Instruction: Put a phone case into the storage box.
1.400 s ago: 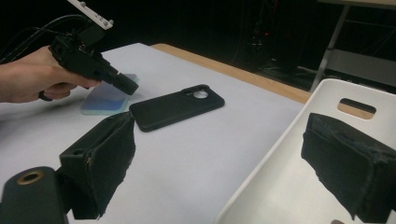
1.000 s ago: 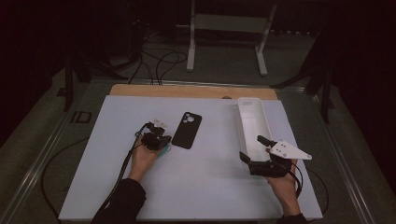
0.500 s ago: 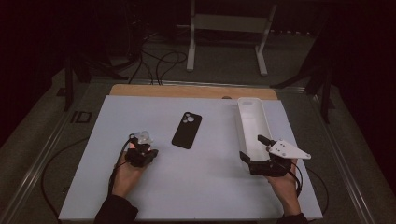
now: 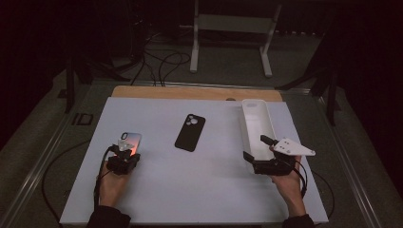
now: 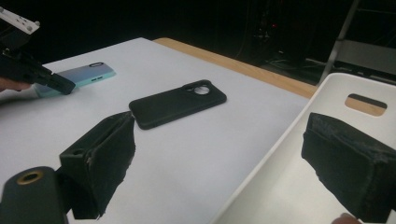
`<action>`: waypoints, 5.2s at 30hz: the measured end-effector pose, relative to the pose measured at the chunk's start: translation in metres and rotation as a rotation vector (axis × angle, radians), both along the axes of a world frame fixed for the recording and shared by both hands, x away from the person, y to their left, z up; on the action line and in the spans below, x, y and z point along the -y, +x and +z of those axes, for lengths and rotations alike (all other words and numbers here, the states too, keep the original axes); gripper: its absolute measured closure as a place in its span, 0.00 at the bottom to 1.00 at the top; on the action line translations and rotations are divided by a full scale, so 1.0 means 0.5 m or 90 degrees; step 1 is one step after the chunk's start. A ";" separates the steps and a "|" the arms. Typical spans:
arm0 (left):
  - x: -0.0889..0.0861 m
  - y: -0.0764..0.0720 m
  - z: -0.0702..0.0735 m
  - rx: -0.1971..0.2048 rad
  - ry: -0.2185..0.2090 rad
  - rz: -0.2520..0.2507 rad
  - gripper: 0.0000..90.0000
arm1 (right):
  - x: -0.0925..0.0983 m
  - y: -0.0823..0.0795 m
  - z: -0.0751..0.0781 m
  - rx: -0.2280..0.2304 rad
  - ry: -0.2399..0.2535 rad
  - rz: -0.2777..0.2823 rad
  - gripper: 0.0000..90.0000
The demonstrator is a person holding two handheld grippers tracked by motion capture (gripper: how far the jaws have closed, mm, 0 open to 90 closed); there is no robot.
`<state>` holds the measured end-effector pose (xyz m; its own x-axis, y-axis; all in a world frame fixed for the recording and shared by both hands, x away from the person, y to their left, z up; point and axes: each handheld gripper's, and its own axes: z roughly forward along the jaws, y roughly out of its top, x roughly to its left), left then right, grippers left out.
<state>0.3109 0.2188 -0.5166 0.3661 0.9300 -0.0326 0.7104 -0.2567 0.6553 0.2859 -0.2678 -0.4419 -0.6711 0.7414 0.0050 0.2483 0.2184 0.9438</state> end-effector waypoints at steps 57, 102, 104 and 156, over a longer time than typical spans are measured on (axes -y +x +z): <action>-0.063 0.003 0.053 0.013 0.023 0.029 0.00 | 0.020 -0.047 -0.041 0.014 0.042 -0.030 0.10; -0.065 0.057 0.014 -0.091 0.032 0.066 0.19 | 0.015 -0.040 -0.042 0.005 0.036 -0.033 0.11; -0.060 0.054 0.020 -0.079 0.023 0.062 0.19 | 0.015 -0.040 -0.042 0.004 0.038 -0.033 0.11; 0.234 -0.015 0.220 0.205 -0.034 -0.276 0.19 | -0.052 0.039 0.023 -0.085 0.089 0.079 0.10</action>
